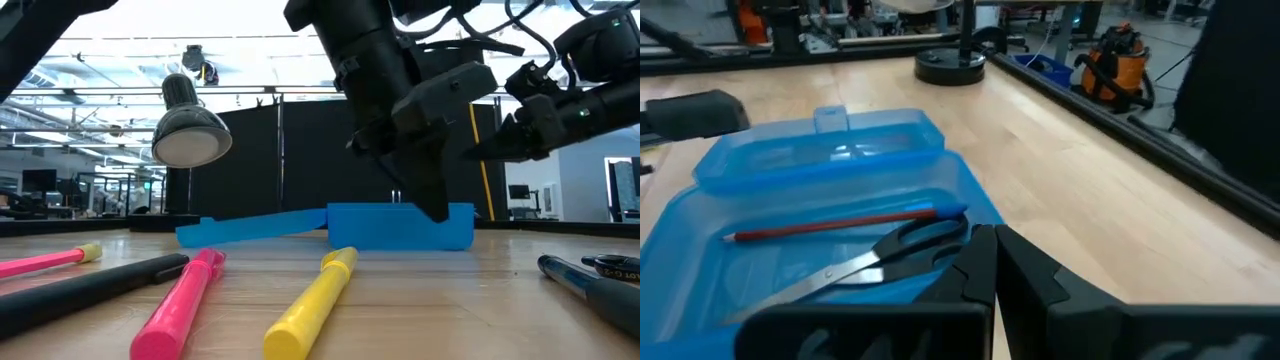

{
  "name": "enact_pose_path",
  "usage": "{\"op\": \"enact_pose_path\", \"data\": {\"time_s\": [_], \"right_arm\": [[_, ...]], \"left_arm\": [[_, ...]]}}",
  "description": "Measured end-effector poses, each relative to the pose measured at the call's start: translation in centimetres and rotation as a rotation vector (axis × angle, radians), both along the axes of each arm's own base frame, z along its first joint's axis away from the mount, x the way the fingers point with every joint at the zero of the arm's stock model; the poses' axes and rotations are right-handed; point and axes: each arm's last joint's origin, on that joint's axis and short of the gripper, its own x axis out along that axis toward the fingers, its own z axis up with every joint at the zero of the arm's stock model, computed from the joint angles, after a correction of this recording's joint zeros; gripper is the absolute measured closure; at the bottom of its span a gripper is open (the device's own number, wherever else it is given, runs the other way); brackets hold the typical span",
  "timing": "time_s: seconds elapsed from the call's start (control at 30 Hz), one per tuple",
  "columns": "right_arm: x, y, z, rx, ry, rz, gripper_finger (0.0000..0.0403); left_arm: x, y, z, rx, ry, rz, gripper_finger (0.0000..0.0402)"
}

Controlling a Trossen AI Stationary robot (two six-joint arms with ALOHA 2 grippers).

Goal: Pick & place school supplies into a supply box
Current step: Adjust the supply box, then put the right black pen into the supply box

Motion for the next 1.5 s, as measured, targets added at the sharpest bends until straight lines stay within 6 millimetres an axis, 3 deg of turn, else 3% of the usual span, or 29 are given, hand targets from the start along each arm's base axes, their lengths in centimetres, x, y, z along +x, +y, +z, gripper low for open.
{"op": "enact_pose_path", "data": {"time_s": [0.17, 0.37, 0.5, 0.6, 0.7, 0.8, 1.0, 1.33, 1.5], "right_arm": [[0.1, 0.2, 0.0, 0.021, 0.001, 0.071, 0.0403], [0.2, 0.5, 0.1, 0.065, -0.026, 0.181, 0.0403], [0.3, 0.8, 0.5, 0.045, -0.049, 0.301, 0.0403], [0.3, 1.1, 0.7, 0.031, -0.065, 0.376, 0.0403], [0.4, 1.2, 1.1, 0.018, -0.105, 0.425, 0.0403], [0.4, 1.3, 1.7, -0.001, -0.167, 0.476, 0.0403], [0.5, 1.3, 2.0, -0.062, -0.194, 0.488, 0.0403], [0.5, 1.3, 3.0, -0.154, -0.284, 0.482, 0.0403], [0.4, 1.3, 3.7, -0.138, -0.356, 0.457, 0.0403]], "left_arm": [[-1.6, -1.5, 2.3, -0.047, 0.060, -0.117, 0.0393], [-5.5, -3.1, 9.1, 0.146, 0.005, -0.174, 0.0395], [-8.4, -2.0, 13.7, 0.233, -0.122, -0.200, 0.0399], [-10.2, 0.7, 15.2, 0.280, -0.196, -0.181, 0.0396], [-12.4, 3.1, 15.1, 0.304, -0.264, -0.224, 0.0399], [-14.9, 4.7, 14.4, 0.218, -0.384, -0.294, 0.0399], [-20.6, 6.2, 10.5, 0.230, -0.560, -0.435, 0.0400], [-29.2, 9.8, 7.2, 0.222, -0.773, -0.408, 0.0400], [-32.6, 10.4, 6.3, 0.217, -0.887, -0.374, 0.0400]]}}
